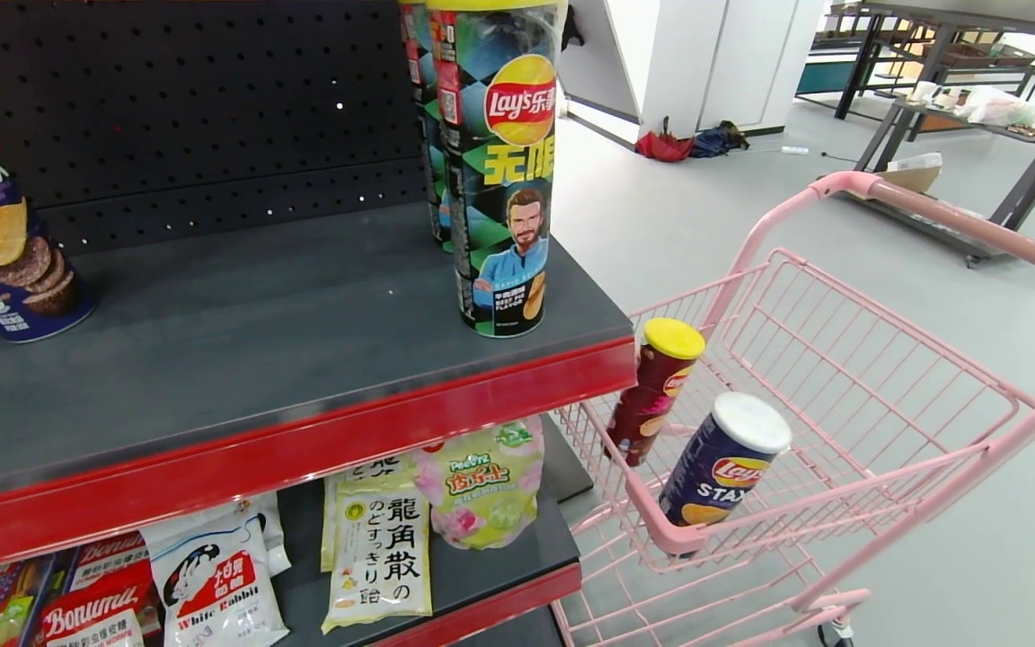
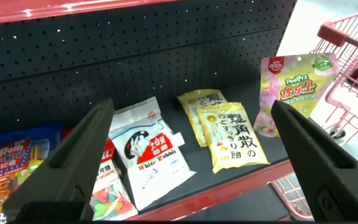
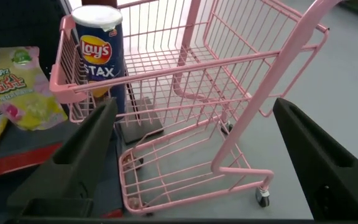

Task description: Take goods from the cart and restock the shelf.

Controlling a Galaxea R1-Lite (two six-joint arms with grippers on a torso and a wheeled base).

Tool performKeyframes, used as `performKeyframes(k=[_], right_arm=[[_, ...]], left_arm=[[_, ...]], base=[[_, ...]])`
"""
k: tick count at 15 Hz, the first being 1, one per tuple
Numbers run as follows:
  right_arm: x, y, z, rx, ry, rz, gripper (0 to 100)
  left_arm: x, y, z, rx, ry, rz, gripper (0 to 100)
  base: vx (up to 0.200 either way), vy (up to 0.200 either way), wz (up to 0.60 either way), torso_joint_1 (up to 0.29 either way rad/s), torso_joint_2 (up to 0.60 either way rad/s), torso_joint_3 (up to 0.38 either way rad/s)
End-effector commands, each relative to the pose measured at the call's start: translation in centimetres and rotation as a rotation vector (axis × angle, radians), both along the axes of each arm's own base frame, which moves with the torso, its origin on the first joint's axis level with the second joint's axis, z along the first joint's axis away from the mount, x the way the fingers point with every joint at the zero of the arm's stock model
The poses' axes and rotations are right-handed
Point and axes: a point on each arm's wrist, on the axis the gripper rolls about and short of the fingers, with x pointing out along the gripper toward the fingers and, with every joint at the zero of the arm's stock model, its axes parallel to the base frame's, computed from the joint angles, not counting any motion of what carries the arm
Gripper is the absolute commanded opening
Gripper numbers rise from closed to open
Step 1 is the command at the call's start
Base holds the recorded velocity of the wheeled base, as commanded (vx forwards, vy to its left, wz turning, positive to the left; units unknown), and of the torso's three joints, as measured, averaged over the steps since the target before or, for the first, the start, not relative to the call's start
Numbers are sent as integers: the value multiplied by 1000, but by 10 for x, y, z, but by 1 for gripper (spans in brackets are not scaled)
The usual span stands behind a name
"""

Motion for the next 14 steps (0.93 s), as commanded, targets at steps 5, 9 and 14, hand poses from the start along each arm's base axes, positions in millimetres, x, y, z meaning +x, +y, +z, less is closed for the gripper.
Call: performKeyframes(k=[5,9,14], right_arm=[[82,9,124,100,244,242,100],[137,28,86,139,384,400,100],[172,41,60,145,555,471,100]], left_arm=[[0,0,0,0,1,0,100],[0,0,0,3,-1,-1,100],[0,0,0,4,1,-1,100]], base=[[0,0,0,0,0,0],[0,0,0,0,0,0],[0,0,0,0,0,0]])
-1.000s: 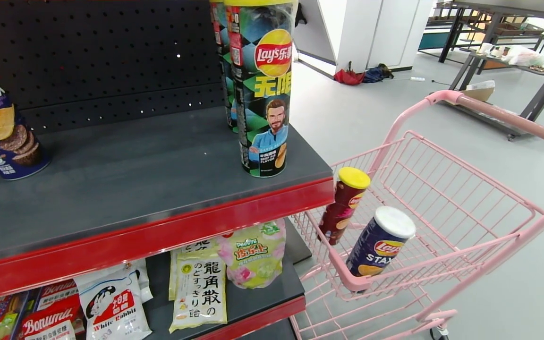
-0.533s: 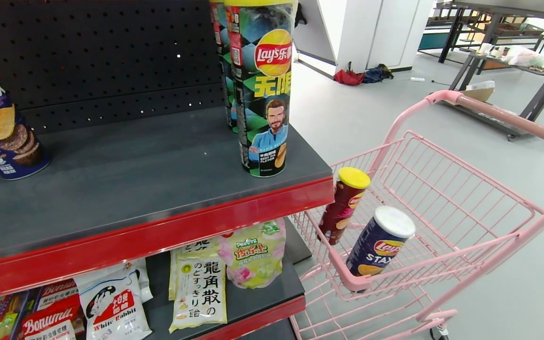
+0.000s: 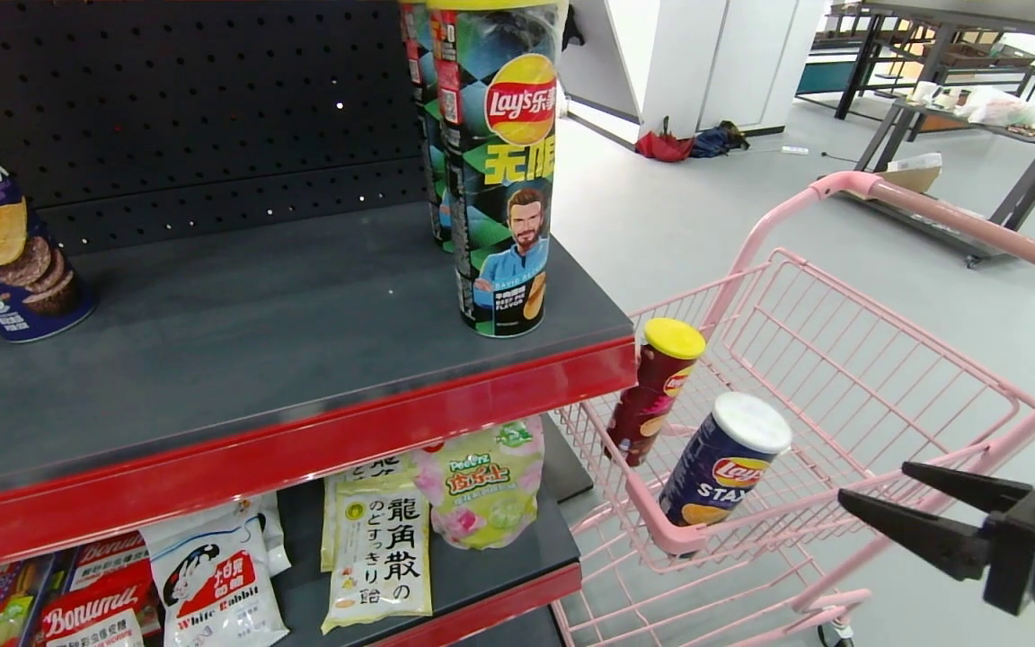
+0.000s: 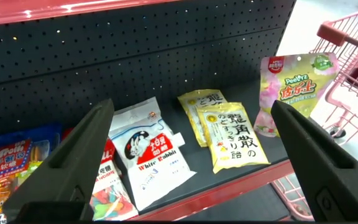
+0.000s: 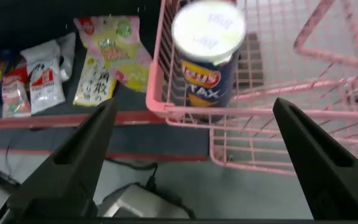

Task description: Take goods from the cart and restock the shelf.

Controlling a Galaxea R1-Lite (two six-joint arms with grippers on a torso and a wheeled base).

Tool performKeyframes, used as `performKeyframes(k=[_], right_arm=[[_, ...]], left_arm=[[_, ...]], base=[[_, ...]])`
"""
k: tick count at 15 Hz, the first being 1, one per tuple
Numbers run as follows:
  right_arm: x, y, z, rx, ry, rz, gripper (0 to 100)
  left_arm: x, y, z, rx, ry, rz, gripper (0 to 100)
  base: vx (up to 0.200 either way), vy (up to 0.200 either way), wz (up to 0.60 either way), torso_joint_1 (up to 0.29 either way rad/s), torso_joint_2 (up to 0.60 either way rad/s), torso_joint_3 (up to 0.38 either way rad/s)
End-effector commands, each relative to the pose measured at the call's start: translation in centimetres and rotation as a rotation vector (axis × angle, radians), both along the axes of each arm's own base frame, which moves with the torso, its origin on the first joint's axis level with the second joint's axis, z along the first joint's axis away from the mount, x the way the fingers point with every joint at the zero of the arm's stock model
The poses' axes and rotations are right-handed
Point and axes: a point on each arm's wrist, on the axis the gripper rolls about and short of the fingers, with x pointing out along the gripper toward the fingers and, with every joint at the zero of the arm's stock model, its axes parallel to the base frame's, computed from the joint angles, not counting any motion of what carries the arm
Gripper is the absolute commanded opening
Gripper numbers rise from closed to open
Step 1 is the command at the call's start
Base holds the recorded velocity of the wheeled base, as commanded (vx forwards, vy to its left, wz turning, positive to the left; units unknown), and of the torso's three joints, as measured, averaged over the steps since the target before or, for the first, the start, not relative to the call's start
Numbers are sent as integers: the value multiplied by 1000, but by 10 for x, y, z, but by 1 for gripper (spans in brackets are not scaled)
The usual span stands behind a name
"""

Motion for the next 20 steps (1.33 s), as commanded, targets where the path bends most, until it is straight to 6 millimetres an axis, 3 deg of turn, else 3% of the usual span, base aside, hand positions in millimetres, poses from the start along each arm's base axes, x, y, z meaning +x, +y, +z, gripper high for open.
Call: performKeyframes(k=[1,12,20], right_arm=[[26,10,-20,-20,136,34,100],[81,27,-45,-34,162,57,100],[102,46,-63,-43,145,97,100]], left_arm=[[0,0,0,1,0,0,100],[0,0,0,-2,2,2,100],[0,0,0,-1,0,2,100]], base=[[0,0,0,0,0,0],[0,0,0,0,0,0],[0,0,0,0,0,0]])
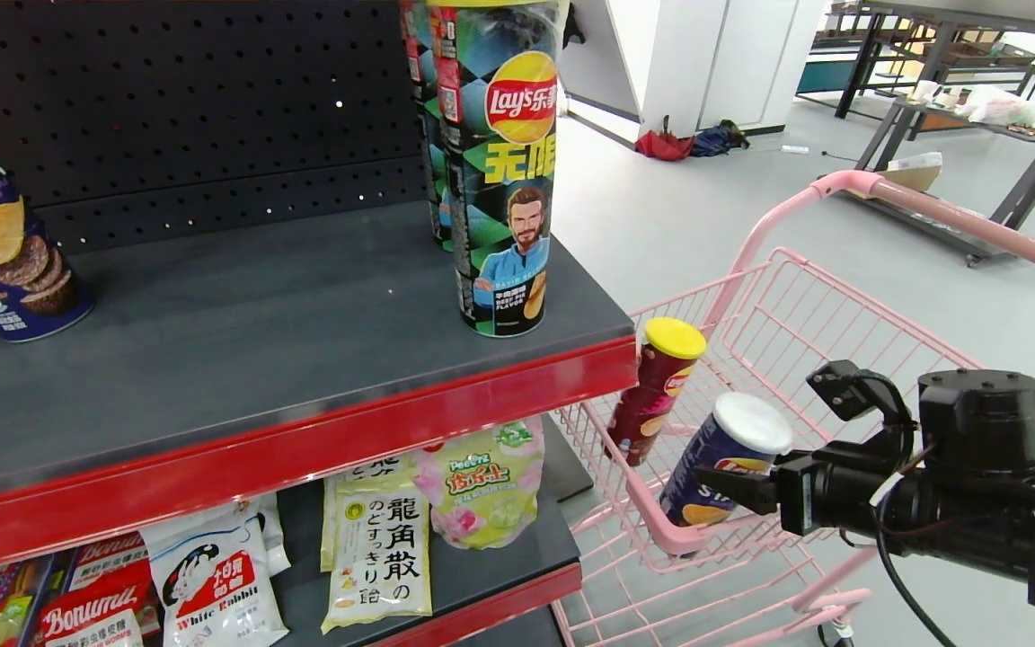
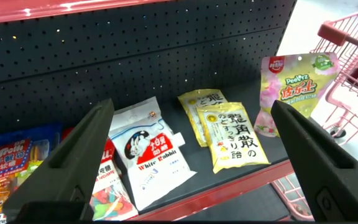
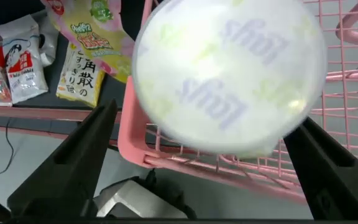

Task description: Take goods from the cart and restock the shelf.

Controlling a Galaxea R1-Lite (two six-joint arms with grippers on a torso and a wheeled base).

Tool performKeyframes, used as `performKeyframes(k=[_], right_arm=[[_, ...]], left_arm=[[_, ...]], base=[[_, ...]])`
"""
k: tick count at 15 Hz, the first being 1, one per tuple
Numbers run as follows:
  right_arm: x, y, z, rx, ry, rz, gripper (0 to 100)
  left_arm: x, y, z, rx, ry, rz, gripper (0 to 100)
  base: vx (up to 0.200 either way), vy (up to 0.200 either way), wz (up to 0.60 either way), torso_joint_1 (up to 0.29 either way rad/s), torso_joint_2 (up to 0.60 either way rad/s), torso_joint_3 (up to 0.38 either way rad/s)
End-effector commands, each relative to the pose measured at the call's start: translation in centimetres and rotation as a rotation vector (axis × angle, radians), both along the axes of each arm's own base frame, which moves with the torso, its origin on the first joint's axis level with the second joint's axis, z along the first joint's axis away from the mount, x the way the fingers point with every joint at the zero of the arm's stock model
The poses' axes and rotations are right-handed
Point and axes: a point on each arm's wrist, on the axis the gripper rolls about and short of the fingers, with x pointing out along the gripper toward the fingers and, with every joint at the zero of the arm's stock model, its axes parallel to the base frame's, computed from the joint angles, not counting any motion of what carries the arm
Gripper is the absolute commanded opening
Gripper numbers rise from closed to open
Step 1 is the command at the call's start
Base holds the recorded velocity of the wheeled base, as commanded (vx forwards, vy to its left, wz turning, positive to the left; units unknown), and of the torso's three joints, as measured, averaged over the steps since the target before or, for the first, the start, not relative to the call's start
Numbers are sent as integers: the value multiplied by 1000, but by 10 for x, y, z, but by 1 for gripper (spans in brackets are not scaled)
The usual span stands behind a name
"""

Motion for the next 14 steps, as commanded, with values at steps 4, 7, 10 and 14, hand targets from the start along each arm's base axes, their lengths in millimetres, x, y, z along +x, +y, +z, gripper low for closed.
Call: performKeyframes(k=[4,7,10,14], right_arm=[[16,7,-18,-11,-8,-14,100],[22,9,-22,-13,-28,-27,100],[22,10,-24,-14,-28,-26,100],[25,12,-28,-24,-26,-43,0]], left_arm=[[0,0,0,0,0,0,100],[0,0,0,0,0,0,100],[0,0,0,0,2,0,100],[0,0,0,2,0,0,100]], base=[[0,0,0,0,0,0],[0,0,0,0,0,0],[0,0,0,0,0,0],[0,0,0,0,0,0]])
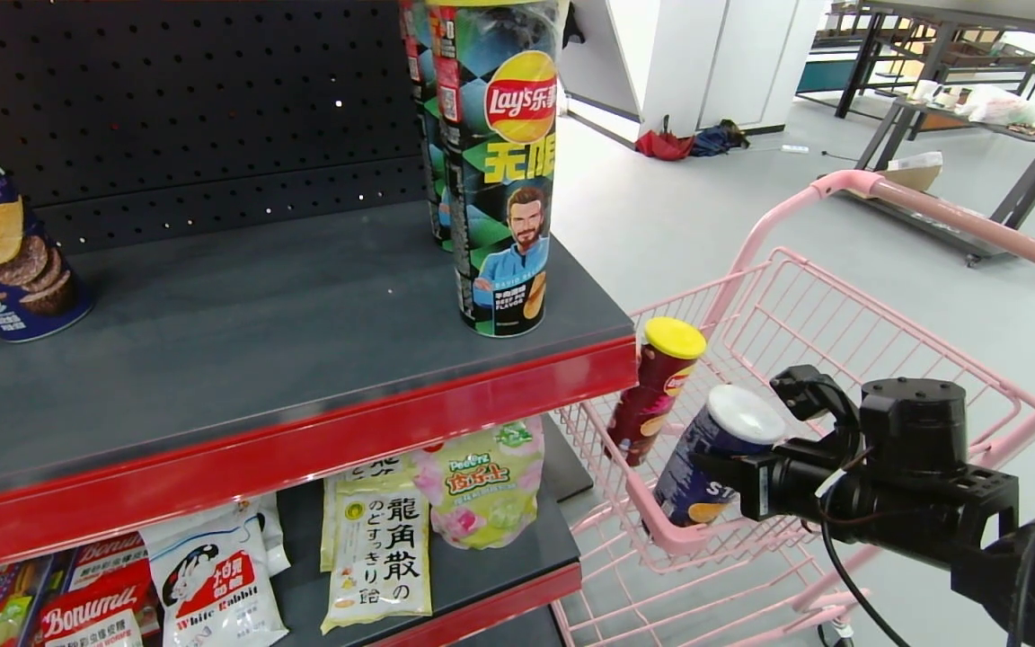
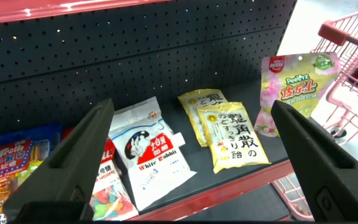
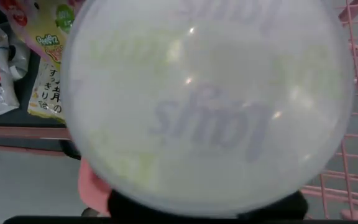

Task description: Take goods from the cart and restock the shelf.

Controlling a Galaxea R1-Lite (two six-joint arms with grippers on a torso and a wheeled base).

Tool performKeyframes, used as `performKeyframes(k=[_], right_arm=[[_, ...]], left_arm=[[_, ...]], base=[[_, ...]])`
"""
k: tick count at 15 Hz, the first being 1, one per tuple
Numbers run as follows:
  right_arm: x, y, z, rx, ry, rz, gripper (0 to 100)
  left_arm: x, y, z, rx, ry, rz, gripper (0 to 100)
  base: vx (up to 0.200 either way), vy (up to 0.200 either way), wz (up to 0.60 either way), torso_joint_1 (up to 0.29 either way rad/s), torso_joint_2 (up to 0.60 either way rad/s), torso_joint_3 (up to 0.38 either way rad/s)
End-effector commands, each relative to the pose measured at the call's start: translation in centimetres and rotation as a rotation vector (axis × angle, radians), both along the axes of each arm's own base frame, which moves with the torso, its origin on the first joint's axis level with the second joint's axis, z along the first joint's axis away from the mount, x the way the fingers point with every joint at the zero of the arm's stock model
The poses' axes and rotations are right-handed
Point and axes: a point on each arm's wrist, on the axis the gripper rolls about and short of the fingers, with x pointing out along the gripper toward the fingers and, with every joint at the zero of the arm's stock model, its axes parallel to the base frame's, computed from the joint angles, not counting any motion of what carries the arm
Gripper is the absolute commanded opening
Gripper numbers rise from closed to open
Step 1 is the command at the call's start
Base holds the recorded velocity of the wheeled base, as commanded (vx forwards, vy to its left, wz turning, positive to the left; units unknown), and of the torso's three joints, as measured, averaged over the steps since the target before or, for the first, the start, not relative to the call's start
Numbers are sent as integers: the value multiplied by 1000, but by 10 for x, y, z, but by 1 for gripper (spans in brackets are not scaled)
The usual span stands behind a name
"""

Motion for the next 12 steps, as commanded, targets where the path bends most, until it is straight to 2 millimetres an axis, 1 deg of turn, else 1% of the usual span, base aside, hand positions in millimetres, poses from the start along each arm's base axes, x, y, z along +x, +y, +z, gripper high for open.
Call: performKeyframes(k=[1,3,4,8,12], right_arm=[[0,1,-1,0,7,5,0],[0,3,-3,0,12,12,0],[0,2,1,1,-3,9,0],[-2,0,44,29,-167,-22,0],[-27,-9,80,12,-181,-21,0]], left_arm=[[0,0,0,0,0,1,100],[0,0,0,0,0,-1,100],[0,0,0,0,2,-1,100],[0,0,0,-2,0,1,100],[0,0,0,-3,2,1,100]], base=[[0,0,0,0,0,0],[0,0,0,0,0,0],[0,0,0,0,0,0],[0,0,0,0,0,0],[0,0,0,0,0,0]])
